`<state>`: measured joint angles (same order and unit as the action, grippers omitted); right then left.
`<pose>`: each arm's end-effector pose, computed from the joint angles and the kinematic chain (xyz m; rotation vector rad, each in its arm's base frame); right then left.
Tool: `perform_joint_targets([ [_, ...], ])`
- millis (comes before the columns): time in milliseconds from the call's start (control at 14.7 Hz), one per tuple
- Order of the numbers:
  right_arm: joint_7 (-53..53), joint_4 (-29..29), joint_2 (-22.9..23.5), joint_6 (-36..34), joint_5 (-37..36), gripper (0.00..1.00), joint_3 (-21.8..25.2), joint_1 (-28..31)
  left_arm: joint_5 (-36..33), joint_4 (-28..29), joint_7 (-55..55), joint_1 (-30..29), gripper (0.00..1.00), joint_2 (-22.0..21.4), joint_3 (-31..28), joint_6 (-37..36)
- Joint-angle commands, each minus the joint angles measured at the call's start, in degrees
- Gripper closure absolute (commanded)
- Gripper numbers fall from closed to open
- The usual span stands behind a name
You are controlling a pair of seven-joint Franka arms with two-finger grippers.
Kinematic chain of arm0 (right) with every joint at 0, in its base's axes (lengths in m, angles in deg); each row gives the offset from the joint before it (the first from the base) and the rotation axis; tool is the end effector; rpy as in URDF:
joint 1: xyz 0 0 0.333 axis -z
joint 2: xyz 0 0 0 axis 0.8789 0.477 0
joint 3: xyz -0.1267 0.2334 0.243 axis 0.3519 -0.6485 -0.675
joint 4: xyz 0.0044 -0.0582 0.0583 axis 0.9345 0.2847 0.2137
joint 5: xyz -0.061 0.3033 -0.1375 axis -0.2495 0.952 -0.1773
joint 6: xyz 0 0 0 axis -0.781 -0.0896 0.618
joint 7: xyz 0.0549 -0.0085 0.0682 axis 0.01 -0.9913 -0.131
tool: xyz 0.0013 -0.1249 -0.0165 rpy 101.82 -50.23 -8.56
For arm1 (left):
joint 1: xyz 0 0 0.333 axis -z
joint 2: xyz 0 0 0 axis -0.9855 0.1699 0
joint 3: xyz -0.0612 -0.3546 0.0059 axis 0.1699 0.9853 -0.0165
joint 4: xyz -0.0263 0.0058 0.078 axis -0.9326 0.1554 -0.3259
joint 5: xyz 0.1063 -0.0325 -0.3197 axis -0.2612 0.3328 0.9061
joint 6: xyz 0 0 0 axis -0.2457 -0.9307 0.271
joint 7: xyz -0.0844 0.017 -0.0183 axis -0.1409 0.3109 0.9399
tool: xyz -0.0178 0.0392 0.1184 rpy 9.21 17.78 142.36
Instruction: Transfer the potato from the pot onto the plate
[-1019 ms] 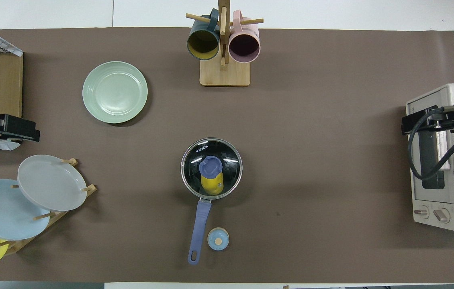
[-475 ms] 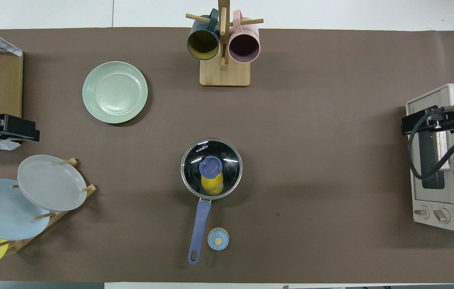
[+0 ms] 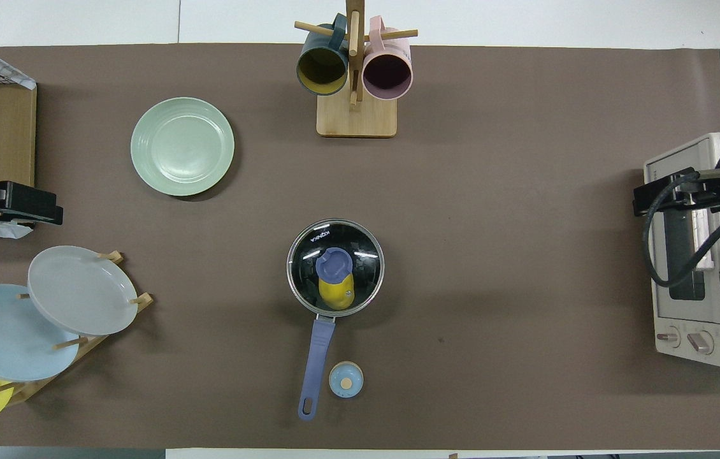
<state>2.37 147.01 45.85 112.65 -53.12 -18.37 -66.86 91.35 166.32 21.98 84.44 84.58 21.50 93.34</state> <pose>0.4842 0.0549 0.6435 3.1068 0.1392 -0.0271 0.4598 -0.0586 0.6674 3.1187 -0.0745 -0.0405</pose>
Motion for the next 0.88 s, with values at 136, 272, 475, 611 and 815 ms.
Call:
perform_joint_targets([
  [136,13.31,-15.55,10.98,-6.07,0.71,0.00,-0.23,-9.91,-0.86,1.53,-0.62,0.69,0.00,-1.60,-0.19,-0.11],
  [272,20.08,-19.09,16.09,-4.08,0.71,0.00,-0.23,-16.76,-0.86,1.53,-0.71,0.78,0.00,-1.60,-0.19,-0.11],
  [475,34.14,-18.75,21.63,4.97,0.28,0.00,-0.49,-26.51,-0.86,1.53,-0.71,0.78,0.00,-1.60,-0.10,-0.02],
  [611,37.85,-18.84,25.15,6.48,-1.48,0.00,-0.40,-32.33,-0.86,1.53,-0.71,0.78,0.00,-1.60,-0.10,-0.02],
  [815,39.80,-16.66,27.62,14.54,-3.07,0.00,-0.49,-34.37,-0.86,1.53,-0.62,0.69,0.00,-1.60,-0.10,0.07],
])
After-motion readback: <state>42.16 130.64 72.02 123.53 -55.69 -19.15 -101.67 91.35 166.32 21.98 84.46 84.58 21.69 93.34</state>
